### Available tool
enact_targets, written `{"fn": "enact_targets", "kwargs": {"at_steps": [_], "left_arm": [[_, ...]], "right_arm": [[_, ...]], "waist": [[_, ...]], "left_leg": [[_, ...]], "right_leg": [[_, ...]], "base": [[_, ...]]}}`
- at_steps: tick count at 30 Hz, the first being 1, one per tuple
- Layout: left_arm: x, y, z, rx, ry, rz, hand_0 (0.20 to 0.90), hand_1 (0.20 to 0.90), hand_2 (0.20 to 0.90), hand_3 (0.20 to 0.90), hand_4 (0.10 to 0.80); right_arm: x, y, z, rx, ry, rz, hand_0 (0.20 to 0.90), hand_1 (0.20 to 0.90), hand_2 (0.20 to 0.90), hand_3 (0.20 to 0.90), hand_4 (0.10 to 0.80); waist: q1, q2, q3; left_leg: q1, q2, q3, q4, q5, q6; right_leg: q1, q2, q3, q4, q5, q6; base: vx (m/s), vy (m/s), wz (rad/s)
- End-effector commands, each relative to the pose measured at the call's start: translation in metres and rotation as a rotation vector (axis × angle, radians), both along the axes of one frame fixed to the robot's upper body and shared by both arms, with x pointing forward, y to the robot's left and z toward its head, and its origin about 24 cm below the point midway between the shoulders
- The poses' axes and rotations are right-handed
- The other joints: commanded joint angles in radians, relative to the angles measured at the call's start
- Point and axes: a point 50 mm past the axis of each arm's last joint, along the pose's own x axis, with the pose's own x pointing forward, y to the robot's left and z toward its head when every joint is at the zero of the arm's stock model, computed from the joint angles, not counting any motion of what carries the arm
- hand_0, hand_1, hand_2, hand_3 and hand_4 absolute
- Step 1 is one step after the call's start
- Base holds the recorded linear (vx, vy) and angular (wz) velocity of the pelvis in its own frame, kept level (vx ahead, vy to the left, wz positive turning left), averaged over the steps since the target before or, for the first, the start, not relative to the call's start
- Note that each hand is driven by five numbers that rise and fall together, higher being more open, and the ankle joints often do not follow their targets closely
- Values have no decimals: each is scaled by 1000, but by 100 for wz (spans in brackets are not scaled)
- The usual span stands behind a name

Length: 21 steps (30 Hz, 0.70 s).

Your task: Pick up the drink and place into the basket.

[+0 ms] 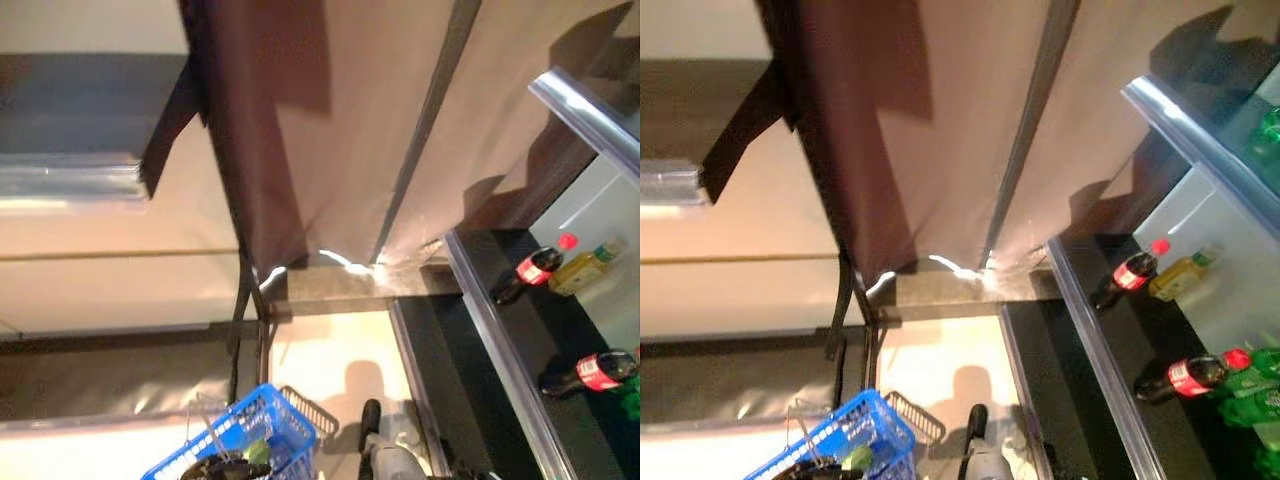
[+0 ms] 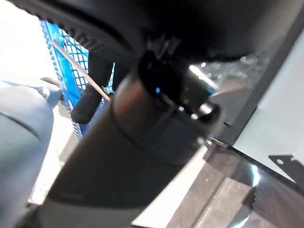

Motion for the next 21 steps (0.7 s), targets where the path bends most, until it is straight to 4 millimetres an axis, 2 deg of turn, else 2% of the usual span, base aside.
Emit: {"fn": "enact_targets", "kwargs": {"at_steps": [1, 2, 4, 5, 6, 7, 8, 9, 11, 13, 15, 17, 18, 20, 21], "left_arm": [[69, -2, 22, -29, -305, -111, 300, 300, 300, 200, 100], [69, -2, 22, -29, -305, -111, 300, 300, 300, 200, 100], [72, -8, 22, -43, -319, -121, 300, 300, 300, 200, 100], [76, -11, 23, -49, -331, -119, 300, 300, 300, 200, 100], [77, -12, 23, -51, -334, -119, 300, 300, 300, 200, 100], [82, -16, 24, -60, -356, -119, 300, 300, 300, 200, 100], [82, -16, 24, -60, -356, -119, 300, 300, 300, 200, 100], [83, -18, 25, -69, -372, -118, 300, 300, 300, 200, 100], [84, -20, 25, -81, -384, -107, 300, 300, 300, 200, 100], [79, -21, 23, -86, -384, -72, 300, 300, 300, 200, 100], [76, -20, 22, -84, -376, -63, 300, 300, 300, 200, 100], [77, -17, 23, -78, -360, -72, 300, 300, 300, 200, 100], [82, -17, 23, -69, -345, -81, 300, 300, 300, 200, 100], [82, -17, 23, -69, -345, -81, 300, 300, 300, 200, 100], [79, -16, 22, -64, -340, -61, 300, 300, 300, 200, 100]], "right_arm": [[37, -26, 13, -91, -114, -15, 900, 900, 900, 900, 800], [37, -26, 13, -91, -114, -15, 900, 900, 900, 900, 800], [41, -30, 15, -102, -129, -23, 900, 900, 900, 900, 800], [45, -31, 17, -104, -143, -26, 900, 900, 900, 900, 800], [46, -31, 17, -105, -148, -26, 900, 900, 900, 900, 800], [53, -34, 20, -112, -168, -22, 900, 900, 900, 900, 800], [53, -34, 20, -112, -168, -22, 900, 900, 900, 900, 800], [57, -37, 22, -121, -176, -25, 900, 900, 900, 900, 800], [61, -43, 25, -129, -179, -13, 900, 900, 900, 900, 800], [67, -45, 27, -135, -177, 16, 900, 900, 900, 900, 800], [69, -46, 28, -139, -172, 25, 900, 900, 900, 900, 800], [69, -45, 27, -143, -167, 16, 900, 900, 900, 900, 800], [65, -45, 26, -139, -169, 0, 900, 900, 900, 900, 800], [65, -45, 26, -139, -169, 0, 900, 900, 900, 900, 800], [58, -44, 24, -132, -161, 23, 900, 900, 900, 900, 800]], "waist": [[16, 26, -1], [16, 26, -1], [6, 29, -13], [9, 21, -12], [12, 18, -9], [33, 6, 10], [33, 6, 10], [49, 8, 25], [63, 14, 32], [88, 34, 30], [94, 50, 27], [82, 61, 18], [63, 66, 11], [63, 66, 11], [52, 69, 2]], "left_leg": [[-96, 5, 6, 55, -5, -8], [-96, 5, 6, 55, -5, -8], [-103, 23, 23, 106, -19, -30], [-142, 33, 28, 196, -22, -45], [-163, 36, 25, 233, -10, -51], [-270, 42, -4, 411, 55, -78], [-270, 42, -4, 411, 55, -78], [-326, 60, -22, 467, 97, -96], [-327, 57, -47, 397, 74, -86], [-292, 26, -143, 222, 62, -69], [-270, 13, -178, 171, 69, -60], [-240, 22, -157, 137, 70, -54], [-218, 29, -140, 117, 75, -60], [-218, 29, -140, 117, 75, -60], [-192, 21, -140, 97, 70, -58]], "right_leg": [[31, 58, 69, 39, -42, 8], [31, 58, 69, 39, -42, 8], [54, 77, 87, 31, -72, -25], [72, 76, 90, 27, -83, -42], [80, 75, 90, 23, -86, -46], [121, 74, 90, 11, -101, -69], [121, 74, 90, 11, -101, -69], [149, 78, 84, 5, -116, -81], [170, 78, 93, -3, -128, -76], [180, 97, 136, -15, -133, -65], [176, 114, 158, 2, -146, -66], [164, 122, 157, 27, -162, -69], [166, 127, 149, 26, -163, -73], [166, 127, 149, 26, -163, -73], [189, 130, 152, 10, -167, -71]], "base": [[212, -173, 58], [192, -196, 49], [83, -175, 33], [19, -157, 30], [-8, -236, 40], [-20, -148, 21], [-12, -172, 13], [25, -41, -13], [95, 25, -42], [171, 72, -39], [108, 31, -57], [85, 63, -105], [78, 81, -89], [70, 57, -19], [118, 69, 5]]}}
